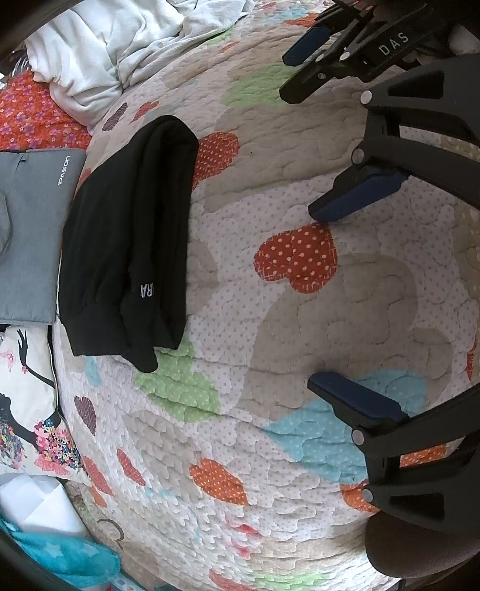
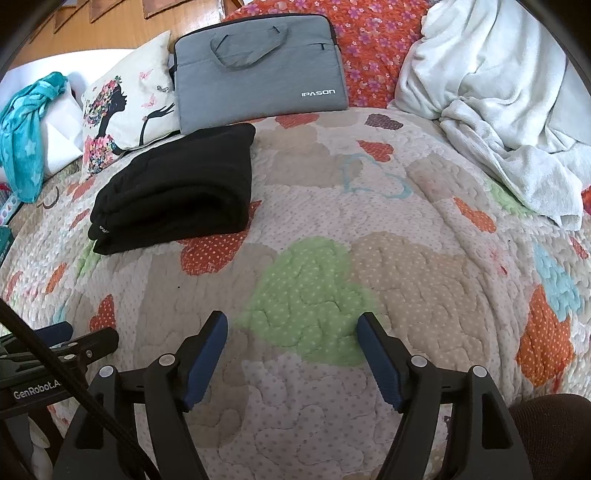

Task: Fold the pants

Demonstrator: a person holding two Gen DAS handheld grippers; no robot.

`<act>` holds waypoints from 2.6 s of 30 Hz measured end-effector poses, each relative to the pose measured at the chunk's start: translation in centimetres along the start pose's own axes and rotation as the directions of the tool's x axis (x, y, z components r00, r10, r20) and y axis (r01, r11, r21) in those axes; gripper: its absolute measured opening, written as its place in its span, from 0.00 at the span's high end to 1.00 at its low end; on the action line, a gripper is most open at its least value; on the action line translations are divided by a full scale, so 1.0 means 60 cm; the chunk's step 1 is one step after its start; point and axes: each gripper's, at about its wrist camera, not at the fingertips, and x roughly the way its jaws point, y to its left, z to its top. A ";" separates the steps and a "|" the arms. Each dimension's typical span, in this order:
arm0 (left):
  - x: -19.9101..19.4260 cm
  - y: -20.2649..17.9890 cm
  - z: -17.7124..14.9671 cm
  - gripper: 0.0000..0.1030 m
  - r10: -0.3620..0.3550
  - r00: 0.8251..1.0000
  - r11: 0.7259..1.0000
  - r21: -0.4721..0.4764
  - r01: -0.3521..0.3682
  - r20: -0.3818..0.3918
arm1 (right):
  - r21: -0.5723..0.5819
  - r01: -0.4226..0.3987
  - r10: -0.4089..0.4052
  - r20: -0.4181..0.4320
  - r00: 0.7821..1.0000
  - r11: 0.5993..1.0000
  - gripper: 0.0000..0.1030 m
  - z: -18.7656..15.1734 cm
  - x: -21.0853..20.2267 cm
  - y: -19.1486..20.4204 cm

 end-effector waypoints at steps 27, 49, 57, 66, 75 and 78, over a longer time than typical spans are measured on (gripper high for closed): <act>-0.010 0.015 0.011 0.12 -0.073 0.997 0.996 -0.050 0.074 0.040 | -0.011 0.000 0.000 -0.010 1.000 1.000 0.21 0.003 0.003 0.004; 0.105 0.111 0.276 0.12 -0.373 0.926 0.893 -0.252 0.374 0.055 | 0.094 -0.363 0.375 -0.170 0.911 0.927 0.18 0.305 0.243 0.018; 0.159 0.089 0.333 0.09 -0.409 0.912 0.889 -0.218 0.403 0.020 | 0.136 -0.537 0.554 -0.159 0.817 0.832 0.20 0.330 0.309 0.023; 0.141 0.069 0.389 0.40 -0.456 0.890 0.862 -0.240 0.446 0.016 | 0.156 -0.591 0.609 -0.105 0.786 0.791 0.80 0.364 0.287 0.023; 0.194 0.031 0.436 0.36 -0.395 0.917 0.893 -0.257 0.370 -0.053 | 0.092 -0.354 0.363 -0.098 0.927 0.931 0.62 0.365 0.311 -0.006; 0.171 0.053 0.445 0.36 -0.409 0.912 0.884 -0.267 0.385 -0.041 | 0.095 -0.329 0.337 -0.077 0.938 0.939 0.47 0.371 0.302 -0.012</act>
